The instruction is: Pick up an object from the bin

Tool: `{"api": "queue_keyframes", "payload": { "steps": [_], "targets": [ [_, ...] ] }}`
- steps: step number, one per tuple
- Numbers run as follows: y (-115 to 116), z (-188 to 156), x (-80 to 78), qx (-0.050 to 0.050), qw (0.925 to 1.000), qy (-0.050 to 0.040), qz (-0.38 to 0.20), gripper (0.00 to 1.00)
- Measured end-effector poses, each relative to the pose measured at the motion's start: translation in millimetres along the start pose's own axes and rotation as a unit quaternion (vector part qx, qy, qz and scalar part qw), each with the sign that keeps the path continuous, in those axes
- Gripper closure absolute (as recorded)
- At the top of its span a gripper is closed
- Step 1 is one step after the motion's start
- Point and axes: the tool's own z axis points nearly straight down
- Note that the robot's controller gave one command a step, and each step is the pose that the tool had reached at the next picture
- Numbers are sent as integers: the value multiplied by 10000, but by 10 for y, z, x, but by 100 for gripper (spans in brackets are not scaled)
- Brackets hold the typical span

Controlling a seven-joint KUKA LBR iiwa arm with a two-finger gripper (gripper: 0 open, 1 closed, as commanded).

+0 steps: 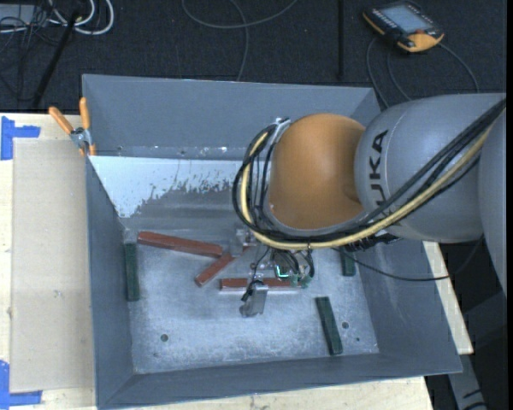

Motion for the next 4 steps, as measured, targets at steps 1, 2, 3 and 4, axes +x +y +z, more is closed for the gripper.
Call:
{"api": "queue_keyframes", "payload": {
  "steps": [1,2,3,4],
  "targets": [
    [-5,-41,-18,-4,10000,-38,14,0],
    [-187,474,-200,-7,9999,-74,-155,0],
    [-167,967,-579,-10,9990,-71,443,100],
    [-167,967,-579,-10,9990,-71,445,100]
  ]
}}
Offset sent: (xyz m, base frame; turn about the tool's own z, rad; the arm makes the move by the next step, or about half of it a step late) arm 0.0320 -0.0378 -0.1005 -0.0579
